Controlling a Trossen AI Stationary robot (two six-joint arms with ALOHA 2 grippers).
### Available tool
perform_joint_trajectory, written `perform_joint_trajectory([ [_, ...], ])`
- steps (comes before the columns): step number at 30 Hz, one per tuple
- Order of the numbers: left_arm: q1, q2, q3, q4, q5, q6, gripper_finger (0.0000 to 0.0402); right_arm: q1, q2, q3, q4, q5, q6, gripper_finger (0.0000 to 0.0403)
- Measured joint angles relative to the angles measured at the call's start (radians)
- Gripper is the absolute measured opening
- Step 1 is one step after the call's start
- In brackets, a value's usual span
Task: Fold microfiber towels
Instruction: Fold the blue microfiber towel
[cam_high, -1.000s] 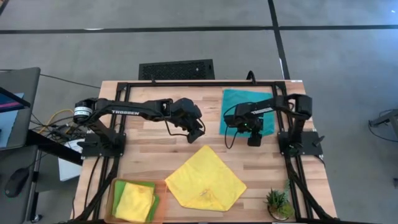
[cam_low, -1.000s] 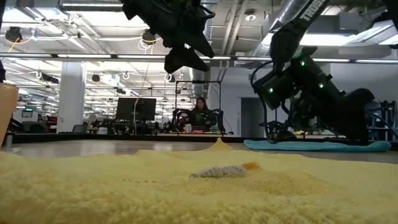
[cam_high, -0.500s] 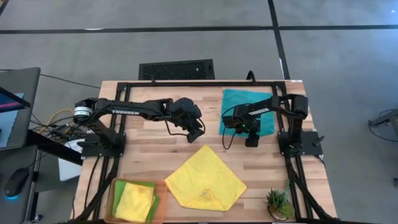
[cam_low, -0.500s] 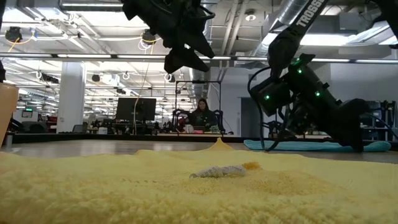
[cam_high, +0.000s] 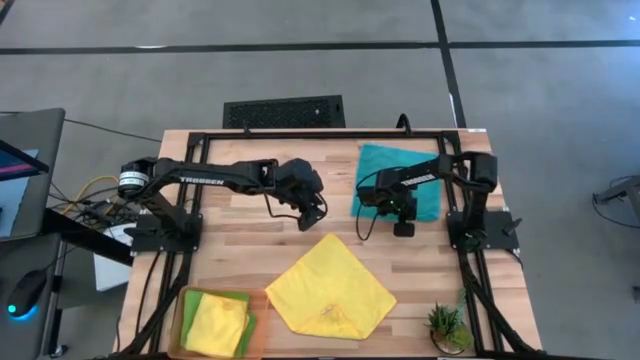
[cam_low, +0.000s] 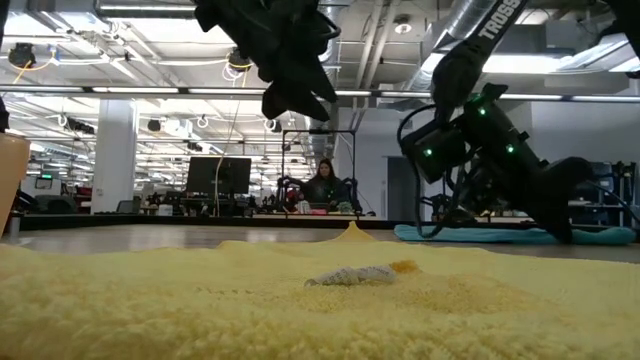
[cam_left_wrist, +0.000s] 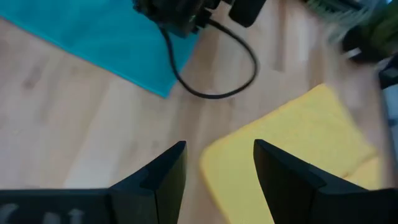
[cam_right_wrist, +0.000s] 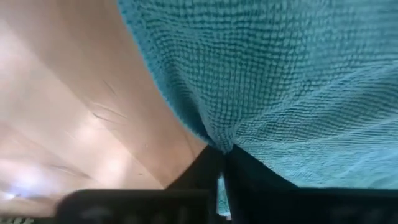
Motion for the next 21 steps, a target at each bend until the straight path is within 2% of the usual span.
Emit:
perform_joint_trajectory([
  [3,-0.008,0.02,0.0,-0.001,-0.043,0.105,0.0178,0.007,-0.026,0.008,0.012,0.0,-0.002,0.001],
  [7,-0.016,0.067,0.0,0.062,-0.082,0.23,0.0178,0.018,-0.097,0.035,0.007,0.0,-0.001,0.0022],
  [10,-0.02,0.126,0.0,0.113,-0.107,0.308,0.0178,0.024,-0.156,0.053,0.005,0.0,-0.001,0.0016],
  [21,-0.024,0.323,0.0,0.419,-0.151,0.41,0.0178,0.022,-0.283,0.062,0.002,-0.001,0.0,0.0009],
])
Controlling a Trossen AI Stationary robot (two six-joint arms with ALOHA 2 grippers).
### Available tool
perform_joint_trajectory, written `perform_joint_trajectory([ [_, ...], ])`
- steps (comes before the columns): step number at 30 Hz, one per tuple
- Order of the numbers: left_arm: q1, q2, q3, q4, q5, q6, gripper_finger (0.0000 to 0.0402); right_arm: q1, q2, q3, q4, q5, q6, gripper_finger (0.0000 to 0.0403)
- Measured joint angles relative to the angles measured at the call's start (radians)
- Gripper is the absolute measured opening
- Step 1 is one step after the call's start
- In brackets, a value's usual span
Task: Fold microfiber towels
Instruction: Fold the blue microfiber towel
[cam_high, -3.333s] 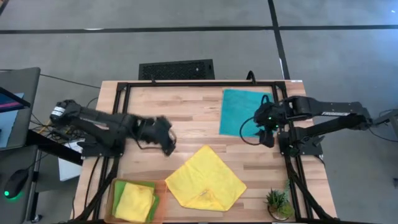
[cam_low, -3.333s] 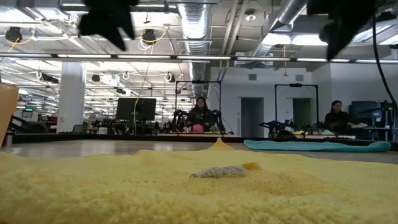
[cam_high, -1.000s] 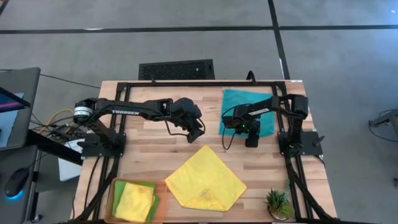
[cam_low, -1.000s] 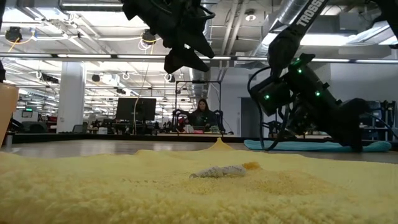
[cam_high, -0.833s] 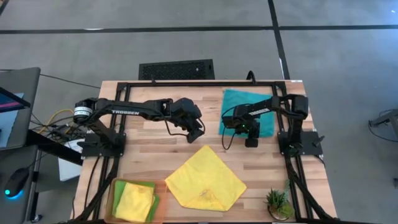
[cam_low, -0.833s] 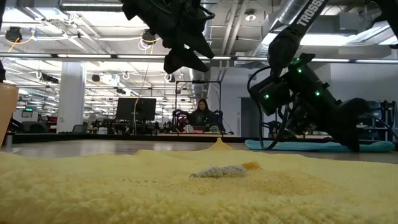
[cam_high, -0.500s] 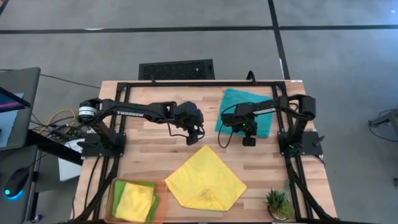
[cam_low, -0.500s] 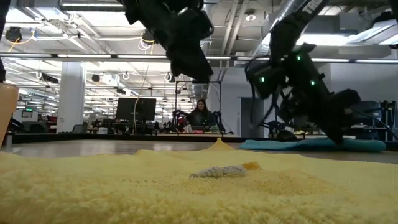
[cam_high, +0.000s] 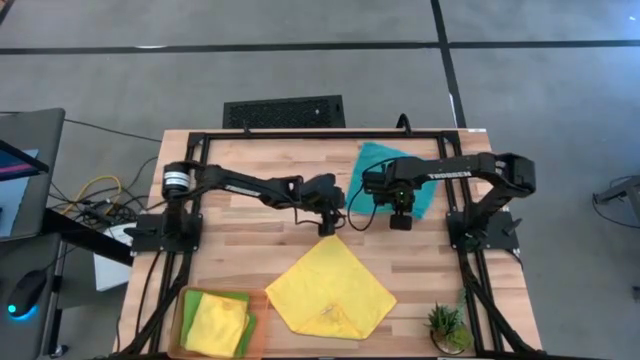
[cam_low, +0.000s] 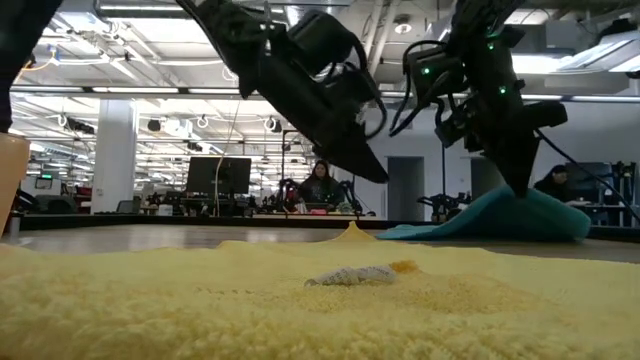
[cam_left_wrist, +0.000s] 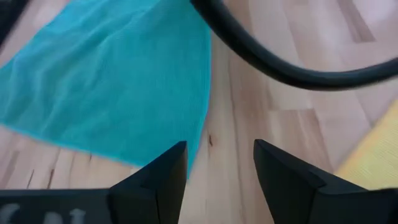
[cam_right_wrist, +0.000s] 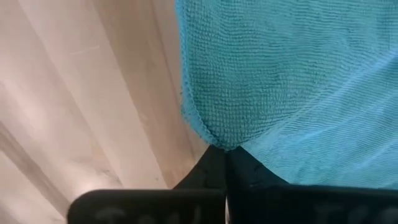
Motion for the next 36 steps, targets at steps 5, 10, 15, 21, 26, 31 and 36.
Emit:
perform_joint_trajectory([
  [5,-0.018,0.087,0.001,0.136,-0.005,0.024,0.0178,0.0,0.001,0.0,0.001,0.0,0.0,0.0005],
  [10,-0.039,0.156,0.001,0.244,-0.061,0.019,0.0178,-0.004,-0.003,0.0,0.029,-0.002,0.002,0.0016],
  [15,-0.059,0.195,0.04,0.267,-0.178,0.042,0.0178,-0.027,-0.02,0.0,0.041,-0.002,0.002,0.0009],
  [21,-0.059,0.267,0.119,0.262,-0.183,0.057,0.0178,-0.063,-0.038,0.026,0.044,-0.003,0.002,0.0011],
  [26,-0.063,0.308,0.187,0.252,-0.185,0.055,0.0178,-0.082,-0.05,0.047,0.042,-0.003,0.0,0.0011],
  [31,-0.063,0.327,0.225,0.255,-0.247,0.049,0.0178,-0.086,-0.055,0.052,0.042,-0.003,-0.005,0.0007],
  [36,-0.058,0.34,0.235,0.253,-0.257,0.028,0.0178,-0.085,-0.056,0.052,0.042,-0.003,-0.007,0.0014],
])
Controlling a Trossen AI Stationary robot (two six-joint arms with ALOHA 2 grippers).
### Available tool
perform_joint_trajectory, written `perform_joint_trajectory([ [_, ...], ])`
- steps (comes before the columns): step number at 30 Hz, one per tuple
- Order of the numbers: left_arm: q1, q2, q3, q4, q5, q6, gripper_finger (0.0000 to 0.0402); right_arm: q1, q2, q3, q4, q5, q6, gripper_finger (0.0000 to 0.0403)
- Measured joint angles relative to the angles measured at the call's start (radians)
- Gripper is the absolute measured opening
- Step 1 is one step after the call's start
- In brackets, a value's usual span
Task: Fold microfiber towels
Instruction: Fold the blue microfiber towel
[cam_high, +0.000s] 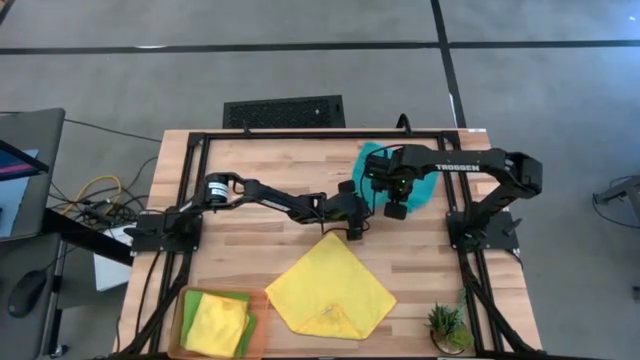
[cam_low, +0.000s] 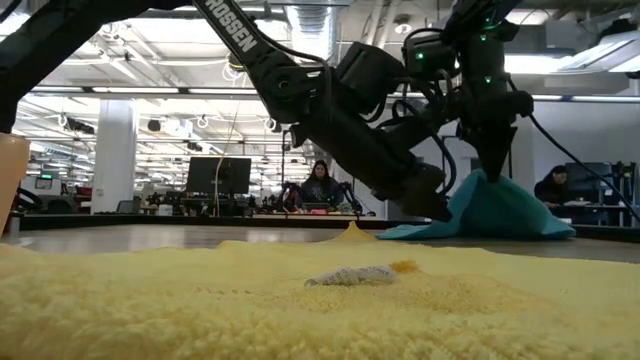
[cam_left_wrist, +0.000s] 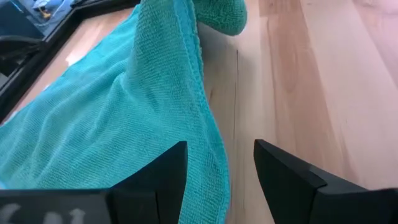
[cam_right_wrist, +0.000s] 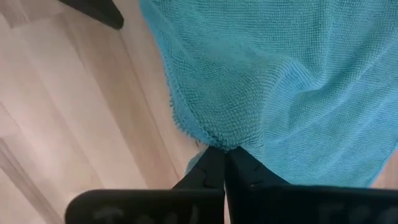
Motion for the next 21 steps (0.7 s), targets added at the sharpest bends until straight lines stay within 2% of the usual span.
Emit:
perform_joint_trajectory([
  [6,0.01,0.034,-0.001,-0.027,-0.058,-0.064,0.0179,0.0,-0.001,0.0,-0.004,-0.001,0.006,0.0009],
  [13,0.036,0.034,0.005,-0.114,-0.07,-0.201,0.0176,0.0,-0.001,0.0,-0.031,-0.001,0.007,0.0015],
  [21,0.042,0.016,0.002,-0.167,-0.113,-0.169,0.0155,0.0,-0.01,0.0,-0.071,0.0,0.006,0.0011],
])
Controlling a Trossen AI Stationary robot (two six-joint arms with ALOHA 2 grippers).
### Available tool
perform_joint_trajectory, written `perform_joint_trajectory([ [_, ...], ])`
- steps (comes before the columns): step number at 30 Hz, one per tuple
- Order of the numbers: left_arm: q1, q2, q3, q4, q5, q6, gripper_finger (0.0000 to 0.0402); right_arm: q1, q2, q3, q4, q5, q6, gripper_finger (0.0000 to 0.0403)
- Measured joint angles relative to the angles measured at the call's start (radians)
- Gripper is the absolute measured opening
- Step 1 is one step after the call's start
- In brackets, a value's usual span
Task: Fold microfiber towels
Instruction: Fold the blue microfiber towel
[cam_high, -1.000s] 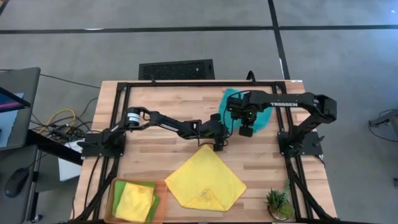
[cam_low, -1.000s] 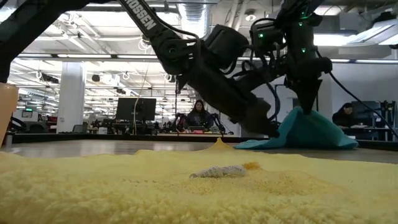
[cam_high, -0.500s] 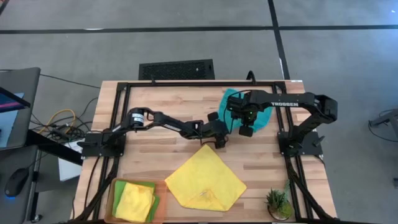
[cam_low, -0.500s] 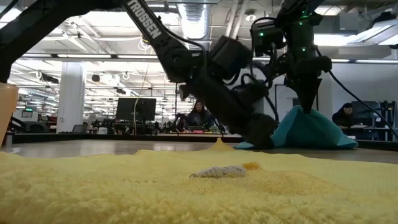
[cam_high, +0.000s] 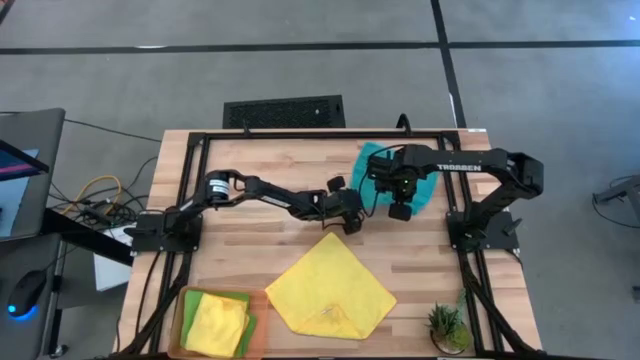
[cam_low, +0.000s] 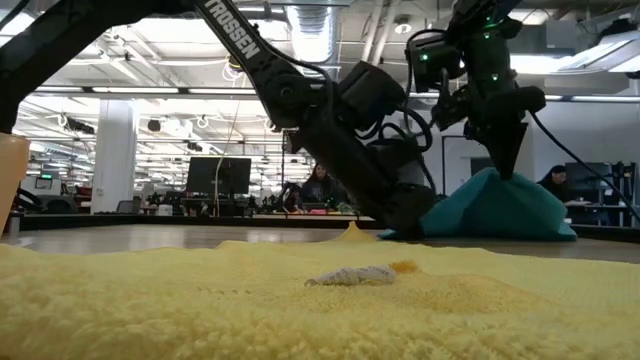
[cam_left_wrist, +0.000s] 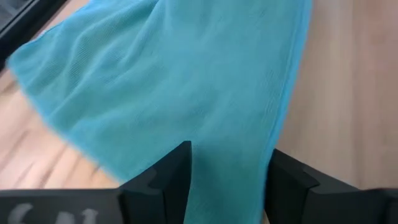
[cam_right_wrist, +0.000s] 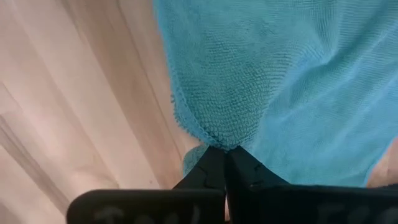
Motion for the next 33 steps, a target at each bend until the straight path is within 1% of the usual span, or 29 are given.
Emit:
perform_joint_trajectory([
  [4,0.005,-0.04,-0.003,-0.094,-0.019,0.026,0.0146,-0.001,-0.044,0.0,-0.004,0.006,0.0,0.0015],
  [8,0.006,-0.06,-0.003,-0.175,-0.044,0.127,0.0142,-0.017,-0.103,0.0,-0.003,0.008,0.0,0.0013],
  [14,0.01,-0.066,-0.002,-0.2,-0.044,0.139,0.0142,-0.048,-0.172,0.0,0.0,0.008,0.001,0.0013],
  [19,0.012,-0.063,0.006,-0.164,0.003,0.13,0.0141,-0.052,-0.181,0.0,0.001,0.007,0.001,0.0013],
  [23,0.012,-0.063,0.025,-0.153,0.116,0.127,0.0141,-0.052,-0.175,0.0,0.006,0.007,-0.004,0.0012],
  [25,0.011,-0.063,0.033,-0.151,0.155,0.13,0.0141,-0.052,-0.176,0.0,0.015,0.008,-0.005,0.0013],
  [33,0.011,-0.063,0.036,-0.155,0.165,0.168,0.0141,-0.053,-0.176,0.0,0.026,0.007,-0.008,0.0013],
])
